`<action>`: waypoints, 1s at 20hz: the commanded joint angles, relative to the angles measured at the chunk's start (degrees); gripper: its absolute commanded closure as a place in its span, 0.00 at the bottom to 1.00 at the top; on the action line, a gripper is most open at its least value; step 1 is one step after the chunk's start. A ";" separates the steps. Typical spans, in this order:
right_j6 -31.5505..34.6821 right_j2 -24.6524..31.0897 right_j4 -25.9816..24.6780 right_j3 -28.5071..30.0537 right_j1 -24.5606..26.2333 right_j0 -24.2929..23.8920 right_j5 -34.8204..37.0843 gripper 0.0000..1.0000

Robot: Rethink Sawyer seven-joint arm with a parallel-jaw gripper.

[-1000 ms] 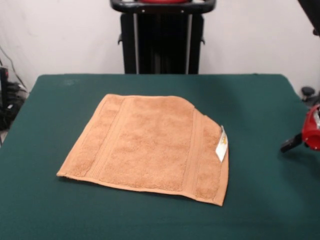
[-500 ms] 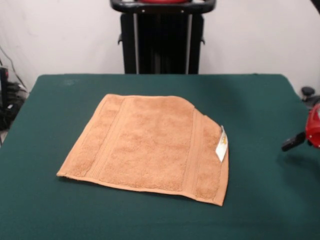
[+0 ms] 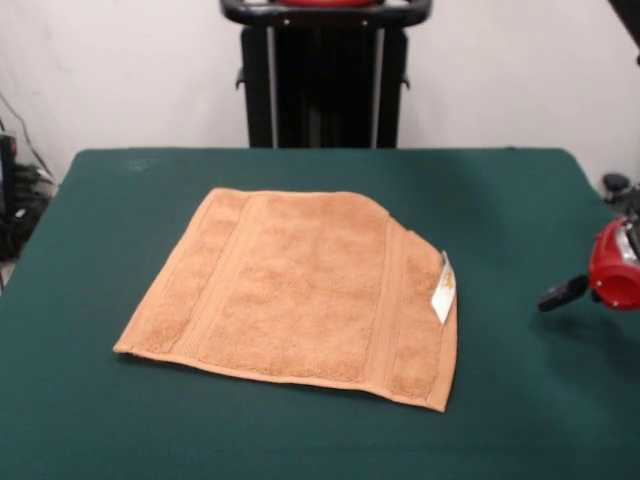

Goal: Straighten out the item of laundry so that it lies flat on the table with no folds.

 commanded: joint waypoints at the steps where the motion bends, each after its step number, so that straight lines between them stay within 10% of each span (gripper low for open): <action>1: -6.74 -0.55 -3.53 1.73 2.22 1.80 5.71 1.00; 20: -6.27 -4.63 -3.37 12.86 -3.26 1.87 3.55 1.00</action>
